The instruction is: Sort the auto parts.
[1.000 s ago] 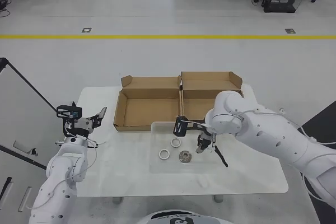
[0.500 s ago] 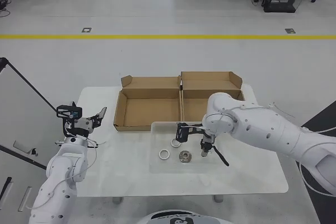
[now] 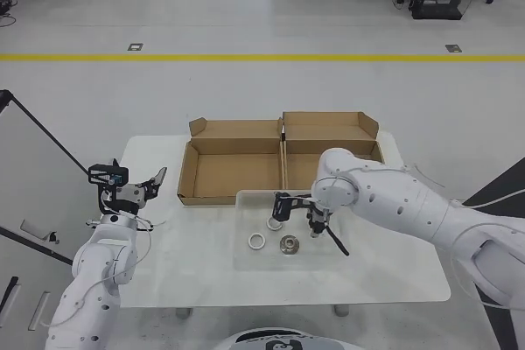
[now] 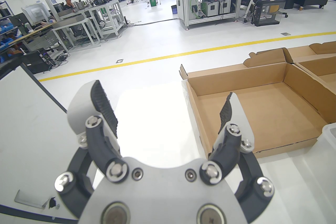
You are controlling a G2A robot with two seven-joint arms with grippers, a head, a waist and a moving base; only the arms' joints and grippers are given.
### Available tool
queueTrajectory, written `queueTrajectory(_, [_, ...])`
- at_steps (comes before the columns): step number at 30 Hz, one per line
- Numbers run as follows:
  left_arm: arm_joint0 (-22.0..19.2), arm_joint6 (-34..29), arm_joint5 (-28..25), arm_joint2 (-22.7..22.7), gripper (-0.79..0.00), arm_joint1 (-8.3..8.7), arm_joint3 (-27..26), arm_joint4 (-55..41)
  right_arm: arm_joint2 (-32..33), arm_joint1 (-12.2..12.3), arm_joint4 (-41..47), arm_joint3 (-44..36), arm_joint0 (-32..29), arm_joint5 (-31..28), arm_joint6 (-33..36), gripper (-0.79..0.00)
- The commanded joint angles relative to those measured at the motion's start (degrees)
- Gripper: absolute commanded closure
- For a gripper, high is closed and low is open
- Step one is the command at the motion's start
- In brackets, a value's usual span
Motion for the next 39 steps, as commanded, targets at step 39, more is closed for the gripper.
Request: queueTrajectory(39, [0.0,0.0,0.0,0.0,-0.785,0.00,0.0,0.0,4.8,-1.3,-3.9,6.7,-5.2,3.3,-2.8,-0.317])
